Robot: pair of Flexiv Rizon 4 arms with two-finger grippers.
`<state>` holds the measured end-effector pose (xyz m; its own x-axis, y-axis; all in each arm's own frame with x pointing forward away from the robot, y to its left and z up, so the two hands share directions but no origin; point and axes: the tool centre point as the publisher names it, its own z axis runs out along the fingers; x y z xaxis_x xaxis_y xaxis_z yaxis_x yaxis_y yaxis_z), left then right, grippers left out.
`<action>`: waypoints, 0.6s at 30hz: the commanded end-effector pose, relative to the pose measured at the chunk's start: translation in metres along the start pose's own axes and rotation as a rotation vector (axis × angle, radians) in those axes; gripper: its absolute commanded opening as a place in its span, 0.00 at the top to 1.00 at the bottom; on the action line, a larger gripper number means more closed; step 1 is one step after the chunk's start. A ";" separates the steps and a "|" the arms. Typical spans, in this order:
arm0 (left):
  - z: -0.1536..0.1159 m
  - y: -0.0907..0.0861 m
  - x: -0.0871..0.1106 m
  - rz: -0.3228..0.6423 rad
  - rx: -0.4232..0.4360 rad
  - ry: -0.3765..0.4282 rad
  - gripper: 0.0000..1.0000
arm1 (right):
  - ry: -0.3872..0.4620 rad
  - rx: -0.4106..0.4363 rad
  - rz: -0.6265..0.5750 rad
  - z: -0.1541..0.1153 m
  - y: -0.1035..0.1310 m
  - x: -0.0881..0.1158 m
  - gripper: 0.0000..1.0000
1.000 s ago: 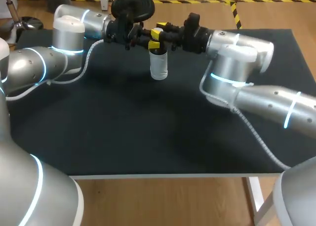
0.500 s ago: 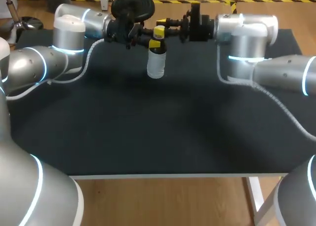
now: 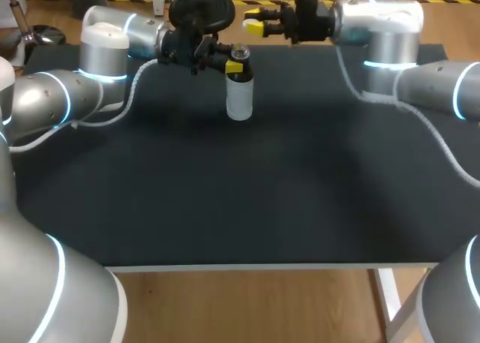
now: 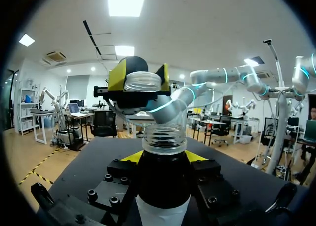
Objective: Unscrew the bottle cap
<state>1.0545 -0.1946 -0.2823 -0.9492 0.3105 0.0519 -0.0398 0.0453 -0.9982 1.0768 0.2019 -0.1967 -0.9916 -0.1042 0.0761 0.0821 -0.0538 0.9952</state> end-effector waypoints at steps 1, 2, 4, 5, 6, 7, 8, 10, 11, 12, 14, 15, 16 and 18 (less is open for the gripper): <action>-0.001 0.001 -0.004 0.000 0.002 0.009 1.00 | 0.101 0.030 0.001 -0.049 0.013 0.004 1.00; -0.001 0.001 -0.004 0.000 0.002 0.009 1.00 | 0.084 0.035 0.002 -0.060 0.013 0.005 1.00; -0.001 0.001 -0.004 0.000 0.002 0.009 1.00 | 0.031 0.028 0.007 -0.083 0.011 0.008 1.00; -0.001 0.001 -0.004 0.000 0.002 0.009 1.00 | 0.009 0.037 0.008 -0.093 0.008 0.009 1.00; -0.001 0.001 -0.004 0.000 0.002 0.009 1.00 | -0.015 0.037 0.013 -0.101 0.005 0.011 1.00; -0.001 0.001 -0.004 0.000 0.002 0.009 1.00 | -0.032 0.042 0.019 -0.110 0.001 0.013 1.00; -0.001 0.001 -0.004 0.000 0.002 0.009 1.00 | -0.047 0.054 0.024 -0.118 -0.004 0.015 1.00; -0.001 0.001 -0.004 0.000 0.002 0.009 1.00 | -0.077 0.066 0.040 -0.134 -0.015 0.020 1.00; -0.001 0.001 -0.004 0.000 0.002 0.009 1.00 | -0.090 0.073 0.046 -0.141 -0.022 0.022 1.00; -0.001 0.001 -0.004 0.000 0.002 0.009 1.00 | -0.110 0.079 0.049 -0.147 -0.028 0.023 1.00; -0.001 0.001 -0.004 0.000 0.002 0.009 1.00 | -0.165 0.079 0.046 -0.158 -0.041 0.025 1.00; -0.001 0.001 -0.004 0.000 0.002 0.009 1.00 | -0.193 0.093 0.040 -0.163 -0.047 0.026 1.00; -0.001 0.001 -0.004 0.000 0.002 0.009 1.00 | -0.210 0.095 0.040 -0.167 -0.053 0.027 1.00; -0.001 0.001 -0.004 0.000 0.002 0.009 1.00 | -0.252 0.110 0.038 -0.173 -0.067 0.029 1.00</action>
<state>1.0545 -0.1945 -0.2823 -0.9491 0.3106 0.0519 -0.0397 0.0453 -0.9982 1.0782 0.0373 -0.2648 -0.9915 -0.0356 0.1251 0.1226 0.0638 0.9904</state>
